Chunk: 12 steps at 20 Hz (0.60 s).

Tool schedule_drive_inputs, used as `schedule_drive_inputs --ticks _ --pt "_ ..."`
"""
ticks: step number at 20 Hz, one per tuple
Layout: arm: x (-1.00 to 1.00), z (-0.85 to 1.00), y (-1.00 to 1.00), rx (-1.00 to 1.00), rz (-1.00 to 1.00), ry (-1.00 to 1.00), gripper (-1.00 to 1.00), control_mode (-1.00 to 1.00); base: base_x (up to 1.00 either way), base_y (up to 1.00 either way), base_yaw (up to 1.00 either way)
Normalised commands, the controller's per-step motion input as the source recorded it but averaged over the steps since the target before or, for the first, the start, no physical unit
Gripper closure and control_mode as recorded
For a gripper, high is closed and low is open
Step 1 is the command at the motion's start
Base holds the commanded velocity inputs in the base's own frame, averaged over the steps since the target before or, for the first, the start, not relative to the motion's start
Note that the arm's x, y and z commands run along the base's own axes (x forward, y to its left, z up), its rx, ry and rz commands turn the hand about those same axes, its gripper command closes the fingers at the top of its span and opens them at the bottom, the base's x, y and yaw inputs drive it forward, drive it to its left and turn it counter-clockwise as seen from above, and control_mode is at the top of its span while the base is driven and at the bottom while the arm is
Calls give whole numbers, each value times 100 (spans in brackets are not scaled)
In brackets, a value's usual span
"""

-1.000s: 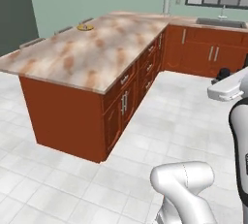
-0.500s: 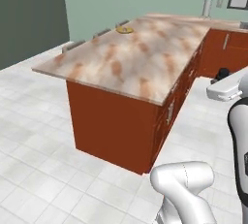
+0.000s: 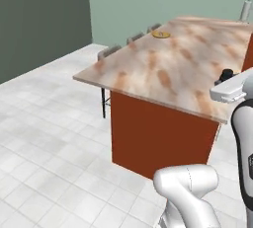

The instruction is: Retrieve the shaker from the cabinet and place it next the steak on a plate on the dining table.

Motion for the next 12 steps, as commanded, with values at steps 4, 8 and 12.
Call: schedule_drive_inputs --ticks 4,8,12 --pt "0 0 0 0 0 0 100 100 99 100 -5" --pt "0 0 0 0 0 0 100 100 92 100 -27" --pt "0 0 0 0 0 0 100 100 96 100 -37"
